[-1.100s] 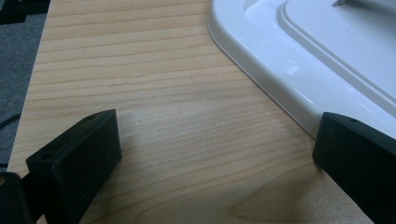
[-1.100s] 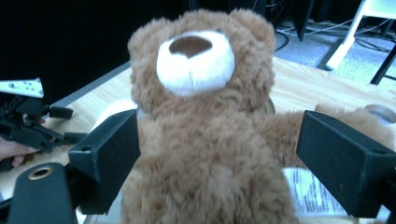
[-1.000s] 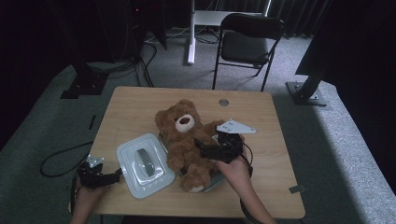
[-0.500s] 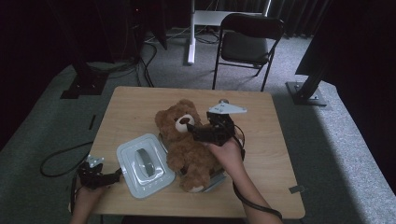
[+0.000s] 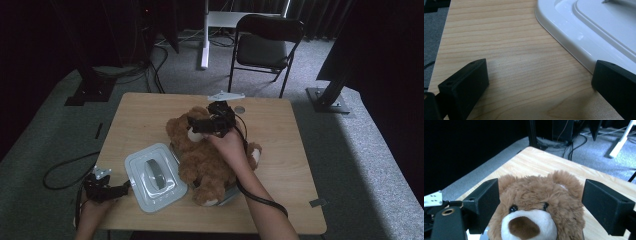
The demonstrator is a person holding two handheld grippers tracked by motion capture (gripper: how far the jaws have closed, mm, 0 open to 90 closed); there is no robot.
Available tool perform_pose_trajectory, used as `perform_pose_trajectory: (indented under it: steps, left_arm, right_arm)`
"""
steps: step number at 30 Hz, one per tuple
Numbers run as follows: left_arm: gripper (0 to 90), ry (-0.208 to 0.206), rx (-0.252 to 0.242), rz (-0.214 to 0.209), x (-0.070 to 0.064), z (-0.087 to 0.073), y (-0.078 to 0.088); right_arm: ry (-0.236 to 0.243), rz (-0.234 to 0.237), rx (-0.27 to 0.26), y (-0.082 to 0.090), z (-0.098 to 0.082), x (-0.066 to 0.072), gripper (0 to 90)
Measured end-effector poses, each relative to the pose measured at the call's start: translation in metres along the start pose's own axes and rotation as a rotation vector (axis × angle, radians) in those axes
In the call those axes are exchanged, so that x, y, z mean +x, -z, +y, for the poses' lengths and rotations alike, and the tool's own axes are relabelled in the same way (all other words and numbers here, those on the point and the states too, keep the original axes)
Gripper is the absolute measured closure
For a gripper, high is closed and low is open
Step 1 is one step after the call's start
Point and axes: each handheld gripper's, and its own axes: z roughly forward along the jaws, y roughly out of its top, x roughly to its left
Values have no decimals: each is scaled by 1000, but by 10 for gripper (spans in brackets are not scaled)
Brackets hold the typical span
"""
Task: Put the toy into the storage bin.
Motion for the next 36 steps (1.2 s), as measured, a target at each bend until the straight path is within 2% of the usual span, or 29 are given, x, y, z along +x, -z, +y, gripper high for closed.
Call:
perform_pose_trajectory:
  steps: [3, 6, 8, 10, 15, 19, 21, 26, 29, 32, 36]
  left_arm:
    - [16, 0, -1, 0, 0, 0, 0]
    - [16, 0, 0, 1, 0, 0, 0]
    - [16, 0, 0, 0, 0, 0, 0]
    - [16, -1, 0, 0, 0, 0, 0]
    - [16, 0, 0, 1, 0, 0, 0]
    - [16, 0, 0, 0, 0, 0, 0]
    - [16, 0, -1, 1, 0, 0, 0]
    - [16, -1, 1, 0, 0, 0, 0]
    - [16, -1, 0, 1, 0, 0, 0]
    - [16, -1, -1, 1, 0, 0, 0]
    - [16, -3, 1, 1, 0, 0, 0]
  right_arm:
    - [3, -8, 29, -11, -3, 0, 141]
    - [19, 3, 55, -22, -6, 1, 141]
    - [22, 18, 93, -29, -10, 1, 165]
    - [29, 13, 124, -33, -17, 2, 182]
    - [27, 17, 127, -32, -27, 2, 202]
    - [86, 23, 130, -32, -39, 9, 203]
    - [92, 24, 130, -31, -42, 11, 210]
    - [76, 40, 145, -33, -53, 11, 227]
    - [70, 59, 177, -36, -59, 12, 232]
    - [48, 84, 217, -43, -65, 10, 237]
    - [8, 113, 322, -57, -69, 4, 262]
